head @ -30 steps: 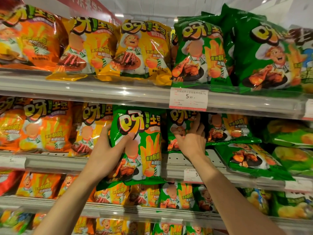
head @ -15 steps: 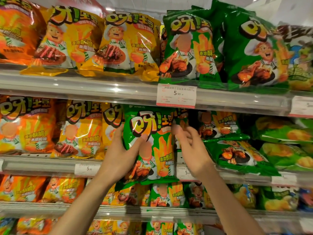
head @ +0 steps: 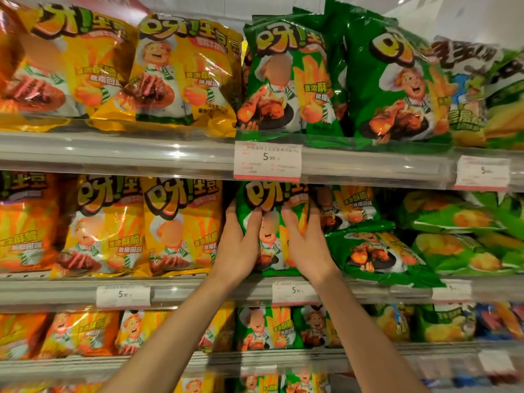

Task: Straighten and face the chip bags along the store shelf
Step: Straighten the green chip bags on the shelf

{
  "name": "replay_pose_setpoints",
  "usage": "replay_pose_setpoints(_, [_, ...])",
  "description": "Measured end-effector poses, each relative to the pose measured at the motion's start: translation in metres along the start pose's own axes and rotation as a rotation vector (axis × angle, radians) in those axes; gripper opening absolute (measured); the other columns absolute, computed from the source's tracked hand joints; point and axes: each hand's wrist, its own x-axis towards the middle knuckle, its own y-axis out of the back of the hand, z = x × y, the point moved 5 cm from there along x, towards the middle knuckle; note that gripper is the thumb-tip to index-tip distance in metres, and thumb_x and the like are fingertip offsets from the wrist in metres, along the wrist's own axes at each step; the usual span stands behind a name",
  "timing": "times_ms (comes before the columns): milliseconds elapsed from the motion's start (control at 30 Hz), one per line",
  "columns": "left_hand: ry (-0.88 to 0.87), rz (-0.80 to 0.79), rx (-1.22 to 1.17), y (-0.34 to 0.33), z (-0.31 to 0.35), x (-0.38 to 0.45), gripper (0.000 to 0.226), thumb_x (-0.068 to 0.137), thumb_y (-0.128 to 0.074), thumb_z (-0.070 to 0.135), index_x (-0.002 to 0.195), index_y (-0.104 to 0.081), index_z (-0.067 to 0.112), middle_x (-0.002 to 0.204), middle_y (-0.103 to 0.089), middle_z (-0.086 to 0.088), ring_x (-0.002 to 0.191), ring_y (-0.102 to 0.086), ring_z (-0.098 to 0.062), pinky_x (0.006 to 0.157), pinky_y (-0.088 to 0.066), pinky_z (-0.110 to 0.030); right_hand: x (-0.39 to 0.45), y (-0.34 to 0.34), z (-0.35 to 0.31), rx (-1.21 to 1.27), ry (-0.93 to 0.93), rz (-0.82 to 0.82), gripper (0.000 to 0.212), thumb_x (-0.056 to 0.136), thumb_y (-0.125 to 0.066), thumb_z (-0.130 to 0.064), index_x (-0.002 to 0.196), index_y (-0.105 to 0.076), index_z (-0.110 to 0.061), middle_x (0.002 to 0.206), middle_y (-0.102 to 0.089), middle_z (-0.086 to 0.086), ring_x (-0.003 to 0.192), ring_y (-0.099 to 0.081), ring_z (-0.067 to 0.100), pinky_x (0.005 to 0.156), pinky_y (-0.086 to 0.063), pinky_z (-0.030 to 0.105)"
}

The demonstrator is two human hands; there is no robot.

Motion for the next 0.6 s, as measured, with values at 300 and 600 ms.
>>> replay_pose_setpoints(300, [-0.035,-0.060,0.054,-0.001,0.001,0.010,0.057,0.104,-0.044,0.040,0.154,-0.022,0.024,0.122,-0.055,0.018,0.102,-0.057,0.005,0.069,-0.039,0.005,0.008,-0.001,0.011,-0.095,0.010,0.098,0.086,0.083,-0.046,-0.076,0.146,-0.034,-0.020,0.127,-0.064,0.005,0.111,-0.064,0.025,0.089,-0.053,0.042])
replay_pose_setpoints(600, [-0.510,0.011,0.742,0.068,0.012,-0.019,0.051,0.092,-0.065,0.015,0.142,-0.051,0.017,0.130,-0.053,-0.002,0.116,-0.052,-0.017,0.094,-0.043,-0.025,-0.026,-0.004,-0.015,-0.469,0.326,0.131,0.077,0.093,-0.048,-0.066,0.153,-0.015,-0.030,0.162,-0.012,0.005,0.151,-0.016,0.029,0.119,-0.029,0.048])
